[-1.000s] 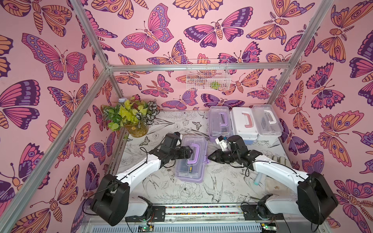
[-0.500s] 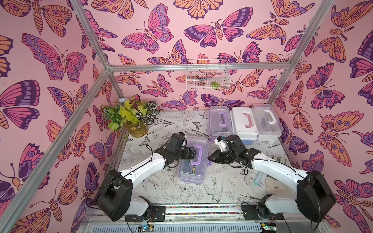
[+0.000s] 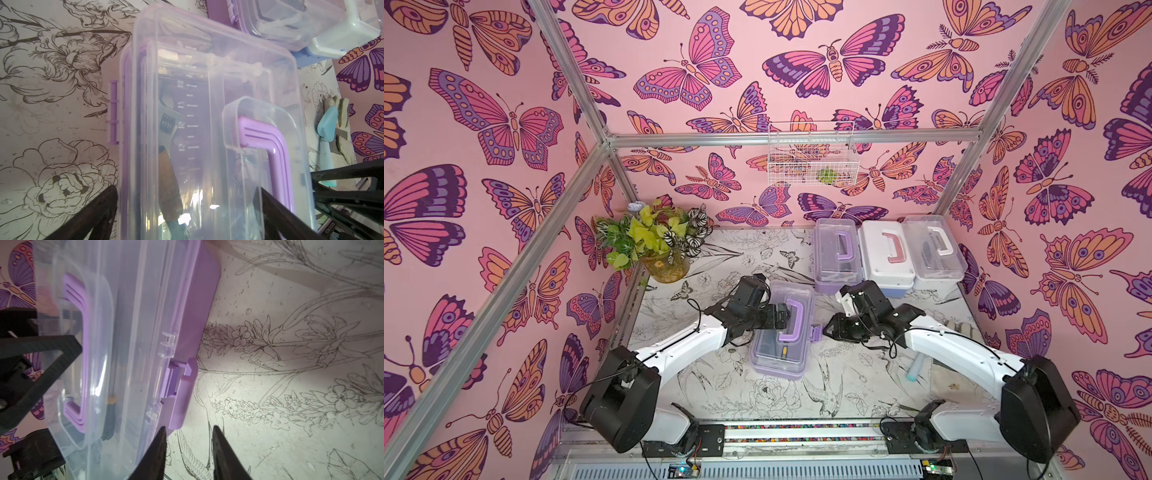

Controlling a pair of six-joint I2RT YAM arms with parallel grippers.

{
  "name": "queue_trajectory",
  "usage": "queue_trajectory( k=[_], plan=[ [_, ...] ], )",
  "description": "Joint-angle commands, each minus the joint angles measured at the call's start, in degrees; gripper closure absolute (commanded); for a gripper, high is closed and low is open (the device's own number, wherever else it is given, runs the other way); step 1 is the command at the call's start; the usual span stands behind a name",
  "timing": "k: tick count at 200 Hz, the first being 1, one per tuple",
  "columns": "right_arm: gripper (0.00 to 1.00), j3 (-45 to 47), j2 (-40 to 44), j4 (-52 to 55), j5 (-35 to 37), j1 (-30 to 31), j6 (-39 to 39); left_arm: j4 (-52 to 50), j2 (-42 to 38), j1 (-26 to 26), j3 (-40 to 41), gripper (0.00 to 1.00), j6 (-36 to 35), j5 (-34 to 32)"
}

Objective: Close toolboxes
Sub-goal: Fasten the toolbox latch on the toolbox.

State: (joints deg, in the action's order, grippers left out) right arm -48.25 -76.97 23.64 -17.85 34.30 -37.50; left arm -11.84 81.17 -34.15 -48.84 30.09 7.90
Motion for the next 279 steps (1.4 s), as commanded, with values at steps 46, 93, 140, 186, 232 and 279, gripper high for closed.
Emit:
queue_trajectory(
  k=[46, 93, 140, 186, 232, 279],
  plan=[
    [0.62, -4.98, -7.75, -0.01, 1.93, 2.67, -0.56, -10.09, 2.35, -0.29, 2.39, 0.01, 0.32, -0.61],
    [0.69, -6.48, -8.46, 1.73, 3.06, 3.06, -0.91, -10.05, 2.24, -0.22, 2.35, 0.01, 0.06, -0.72],
    [0.8, -7.23, -6.92, 4.19, 4.48, 3.05, -0.67, -10.05, 2.29, -0.25, 1.9, 0.01, -0.33, -0.53],
    [0.81, -8.08, -5.17, 5.91, 5.11, 3.05, -0.12, -10.12, 2.12, -0.29, 1.91, 0.01, -0.4, -0.52],
    [0.8, -8.7, -3.02, 6.85, 3.76, 3.05, 0.41, -10.09, 2.16, -0.23, 1.73, 0.01, -0.38, -0.58],
    [0.68, -9.98, -4.51, 11.31, 7.79, 2.91, 1.37, -10.29, 1.72, -0.24, 1.86, 0.01, -0.38, -0.78]
  ],
)
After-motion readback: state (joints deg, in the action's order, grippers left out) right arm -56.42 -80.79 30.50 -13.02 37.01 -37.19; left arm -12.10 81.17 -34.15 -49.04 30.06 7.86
